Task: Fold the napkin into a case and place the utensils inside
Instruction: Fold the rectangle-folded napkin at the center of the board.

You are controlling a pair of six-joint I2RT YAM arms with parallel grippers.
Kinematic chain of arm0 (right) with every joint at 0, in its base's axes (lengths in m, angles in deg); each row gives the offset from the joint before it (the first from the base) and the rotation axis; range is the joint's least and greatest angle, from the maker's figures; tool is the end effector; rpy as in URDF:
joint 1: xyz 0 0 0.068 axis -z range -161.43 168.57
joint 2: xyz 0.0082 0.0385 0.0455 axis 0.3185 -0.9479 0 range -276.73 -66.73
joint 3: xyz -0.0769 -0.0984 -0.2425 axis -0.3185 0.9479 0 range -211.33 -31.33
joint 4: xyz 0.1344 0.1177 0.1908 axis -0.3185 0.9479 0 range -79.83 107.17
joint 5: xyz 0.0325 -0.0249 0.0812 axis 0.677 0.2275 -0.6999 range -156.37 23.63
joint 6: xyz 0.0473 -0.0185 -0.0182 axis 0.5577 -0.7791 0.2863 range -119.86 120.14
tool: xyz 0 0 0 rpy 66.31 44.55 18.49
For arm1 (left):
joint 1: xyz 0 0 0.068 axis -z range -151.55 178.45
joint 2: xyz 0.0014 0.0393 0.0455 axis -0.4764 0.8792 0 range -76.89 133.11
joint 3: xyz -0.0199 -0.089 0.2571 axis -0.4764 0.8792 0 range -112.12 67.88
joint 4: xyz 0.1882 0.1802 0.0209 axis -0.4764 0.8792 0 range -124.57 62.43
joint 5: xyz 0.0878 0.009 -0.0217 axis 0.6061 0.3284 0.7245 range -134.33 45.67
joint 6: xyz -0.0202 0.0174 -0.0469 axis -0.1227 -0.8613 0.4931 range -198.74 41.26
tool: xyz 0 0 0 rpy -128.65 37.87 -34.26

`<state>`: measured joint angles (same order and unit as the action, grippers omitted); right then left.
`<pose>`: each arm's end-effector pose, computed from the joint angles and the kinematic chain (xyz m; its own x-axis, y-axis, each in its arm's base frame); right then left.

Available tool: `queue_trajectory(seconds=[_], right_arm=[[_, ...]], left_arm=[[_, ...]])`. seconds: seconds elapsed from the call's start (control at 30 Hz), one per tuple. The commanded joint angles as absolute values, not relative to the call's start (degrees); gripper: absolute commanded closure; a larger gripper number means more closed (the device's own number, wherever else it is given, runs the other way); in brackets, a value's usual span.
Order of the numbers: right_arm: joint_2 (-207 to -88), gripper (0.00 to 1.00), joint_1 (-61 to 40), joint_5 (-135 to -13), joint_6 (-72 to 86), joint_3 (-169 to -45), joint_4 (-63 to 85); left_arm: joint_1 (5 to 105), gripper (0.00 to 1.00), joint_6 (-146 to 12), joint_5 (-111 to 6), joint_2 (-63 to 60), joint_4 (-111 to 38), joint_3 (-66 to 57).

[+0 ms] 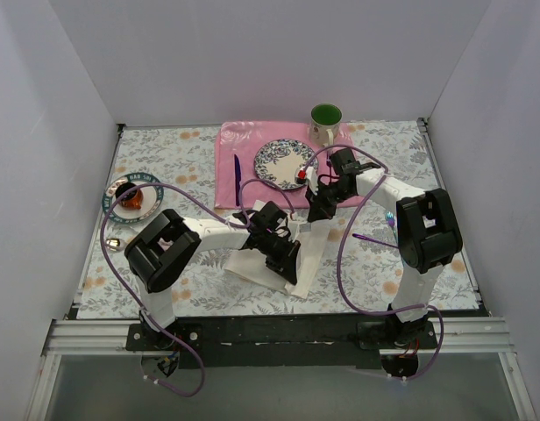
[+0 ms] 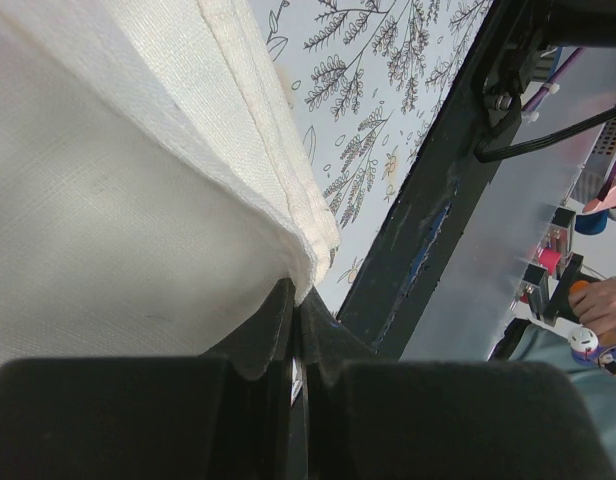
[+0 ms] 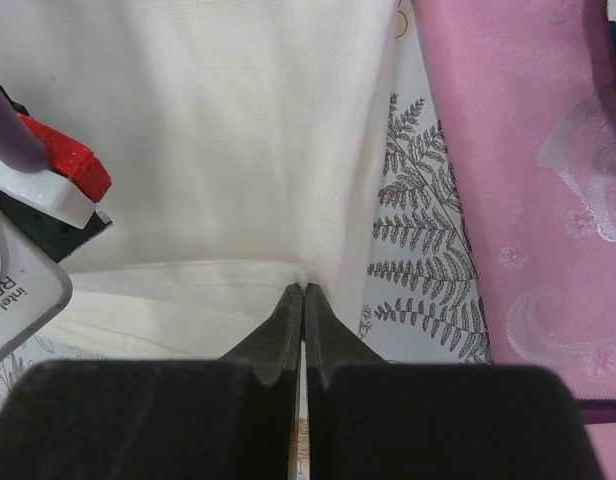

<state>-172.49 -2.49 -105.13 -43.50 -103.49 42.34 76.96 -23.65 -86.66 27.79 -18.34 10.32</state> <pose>0.3379 0.1539 0.1892 -0.2568 -0.6756 -0.6911 -0.9636 0.2336 0.1298 0.2089 -0.2724 0.1405 -0.9571 0.1670 0.2368 -0.0541 0.6997 -0.7123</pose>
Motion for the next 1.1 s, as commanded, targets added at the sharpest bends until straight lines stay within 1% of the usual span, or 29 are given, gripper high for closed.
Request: queue_trajectory(seconds=[0.0, 0.3, 0.63, 1.07], right_arm=[[-172.47, 0.99, -1.91, -105.39, -44.86, -104.1, 43.31], [-168.86, 0.99, -1.2, -107.77, -45.74, -105.16, 46.56], [-168.6, 0.99, 0.47, -107.85, -47.06, -103.66, 48.41], [-172.11, 0.99, 0.47, -105.66, -46.62, -102.7, 46.21]], left_arm=[[77.32, 1.0, -24.08, -86.52, 26.38, -18.48, 9.26], [77.67, 1.0, -23.72, -86.96, 21.9, -17.69, 8.9], [77.67, 1.0, -24.34, -86.87, 23.04, -17.87, 9.52], [77.67, 1.0, -24.6, -86.08, 26.47, -17.34, 9.08]])
